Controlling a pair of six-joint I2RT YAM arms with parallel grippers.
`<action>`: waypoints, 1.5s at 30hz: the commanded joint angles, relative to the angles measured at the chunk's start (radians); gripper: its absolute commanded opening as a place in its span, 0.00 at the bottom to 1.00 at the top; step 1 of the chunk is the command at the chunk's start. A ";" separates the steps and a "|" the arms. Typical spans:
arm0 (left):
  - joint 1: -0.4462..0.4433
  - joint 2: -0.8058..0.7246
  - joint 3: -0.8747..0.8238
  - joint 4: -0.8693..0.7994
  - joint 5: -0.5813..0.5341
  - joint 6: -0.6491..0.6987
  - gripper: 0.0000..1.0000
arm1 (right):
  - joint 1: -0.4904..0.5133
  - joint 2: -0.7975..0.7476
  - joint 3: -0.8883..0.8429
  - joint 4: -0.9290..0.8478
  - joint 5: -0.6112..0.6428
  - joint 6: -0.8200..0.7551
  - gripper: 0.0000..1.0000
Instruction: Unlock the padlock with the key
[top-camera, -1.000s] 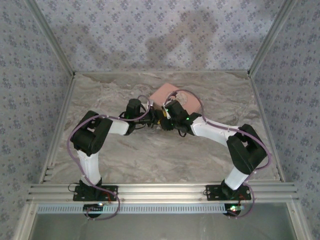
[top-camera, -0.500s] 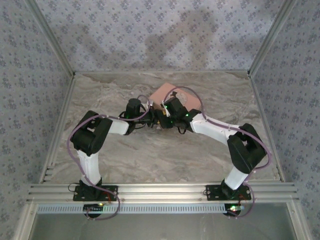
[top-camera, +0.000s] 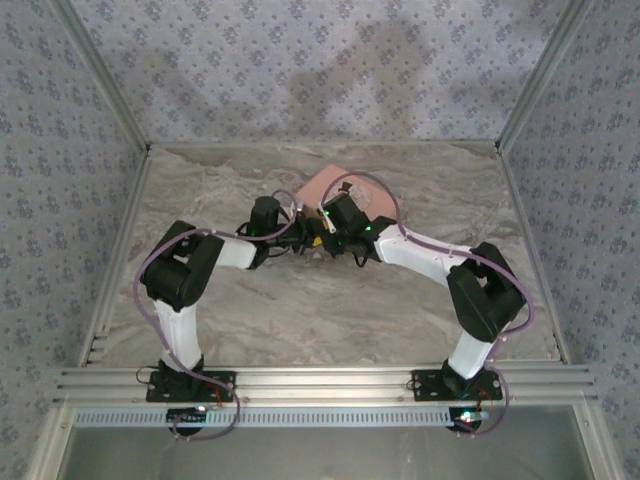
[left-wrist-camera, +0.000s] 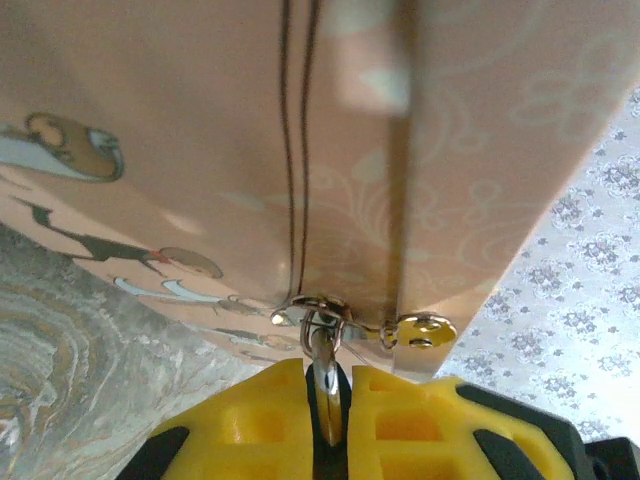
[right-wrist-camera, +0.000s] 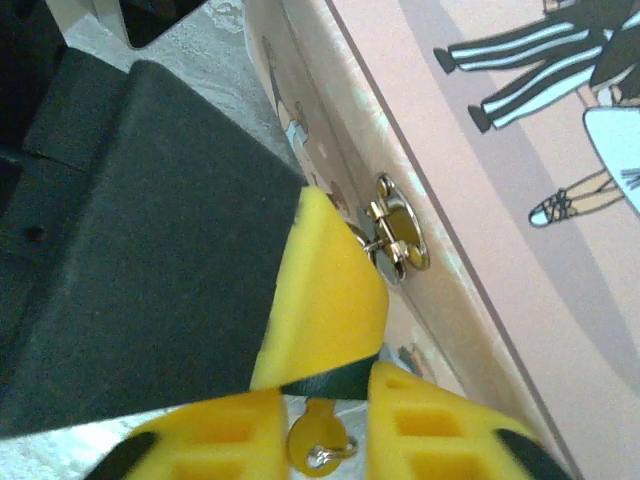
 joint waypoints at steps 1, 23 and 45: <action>-0.016 -0.037 0.004 0.027 0.135 0.004 0.04 | -0.020 0.016 0.032 0.006 0.033 -0.006 0.04; -0.012 -0.052 -0.048 -0.203 0.052 0.205 0.12 | -0.024 -0.019 -0.133 0.098 -0.083 0.090 0.37; 0.029 -0.287 0.006 -0.554 -0.205 0.493 0.41 | -0.105 -0.100 -0.206 0.155 -0.028 0.160 0.46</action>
